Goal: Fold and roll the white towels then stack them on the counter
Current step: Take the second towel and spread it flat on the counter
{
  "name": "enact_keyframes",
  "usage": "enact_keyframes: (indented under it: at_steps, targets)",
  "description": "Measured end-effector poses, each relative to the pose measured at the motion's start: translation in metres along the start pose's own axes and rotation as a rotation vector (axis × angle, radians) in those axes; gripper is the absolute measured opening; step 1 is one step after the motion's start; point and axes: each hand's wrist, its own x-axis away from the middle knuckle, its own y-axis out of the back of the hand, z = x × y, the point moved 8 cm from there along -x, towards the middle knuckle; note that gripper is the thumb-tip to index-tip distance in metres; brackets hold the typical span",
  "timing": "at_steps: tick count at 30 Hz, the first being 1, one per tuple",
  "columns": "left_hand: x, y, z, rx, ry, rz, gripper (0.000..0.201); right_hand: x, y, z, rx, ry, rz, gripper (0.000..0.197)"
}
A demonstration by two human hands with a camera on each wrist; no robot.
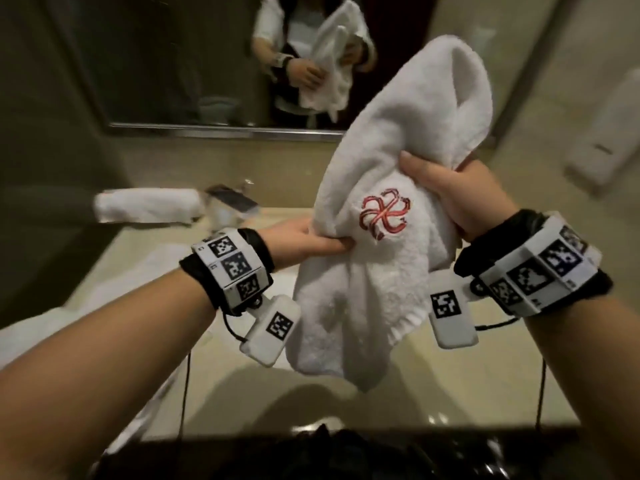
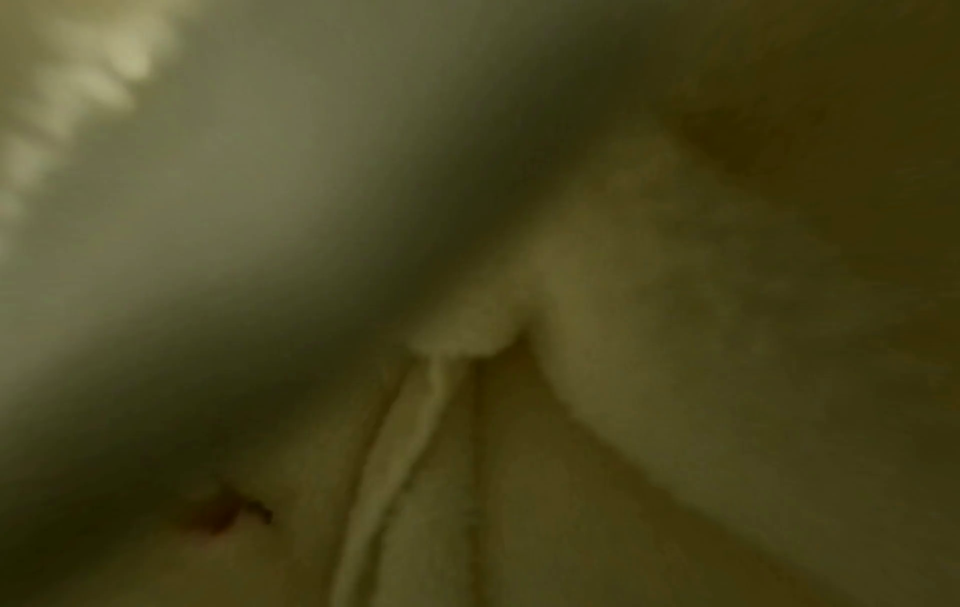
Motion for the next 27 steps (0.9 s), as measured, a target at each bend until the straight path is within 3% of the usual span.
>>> enact_keyframes:
  at_steps: [4,6,9,11,13,16,19,21,23,24,25,27]
  targets:
    - [-0.05,-0.108,0.038,-0.041,0.134,0.265,0.021,0.057,0.115,-0.059,0.201,-0.176,-0.204,0.047]
    - [-0.068,-0.147,0.062,-0.334,0.147,0.324,0.013,0.086,0.156,-0.098,0.366,-0.302,-0.237,0.052]
    - [-0.091,-0.163,0.106,-0.869,0.215,0.269,0.039,0.123,0.199,-0.165,0.61,-0.581,-0.246,0.068]
    - [-0.1,-0.16,0.124,-0.992,0.254,0.137,0.041,0.149,0.217,-0.205,0.688,-0.782,-0.284,0.077]
    - [-0.1,-0.169,0.127,-0.987,0.162,0.095,0.036,0.163,0.224,-0.226,0.73,-0.835,-0.312,0.075]
    - [-0.087,-0.213,0.127,-0.915,-0.025,0.268,0.037,0.171,0.226,-0.226,0.869,-0.739,-0.313,0.076]
    - [-0.072,-0.249,0.148,-1.059,-0.009,0.417,0.063,0.171,0.219,-0.194,1.167,-0.414,-0.318,0.062]
    - [-0.073,-0.255,0.158,-1.186,-0.015,0.367,0.065,0.175,0.194,-0.189,1.199,-0.247,-0.079,0.051]
    - [-0.077,-0.256,0.157,-1.21,-0.052,0.325,0.046,0.19,0.159,-0.21,1.293,-0.236,0.346,0.055]
    - [-0.08,-0.254,0.155,-1.175,-0.051,0.324,0.033,0.198,0.148,-0.221,1.367,-0.246,0.485,0.06]
    - [-0.082,-0.252,0.154,-1.13,-0.036,0.339,0.019,0.201,0.143,-0.229,1.438,-0.25,0.537,0.061]
    - [-0.086,-0.245,0.152,-1.055,0.007,0.378,0.006,0.196,0.14,-0.232,1.464,-0.209,0.465,0.048]
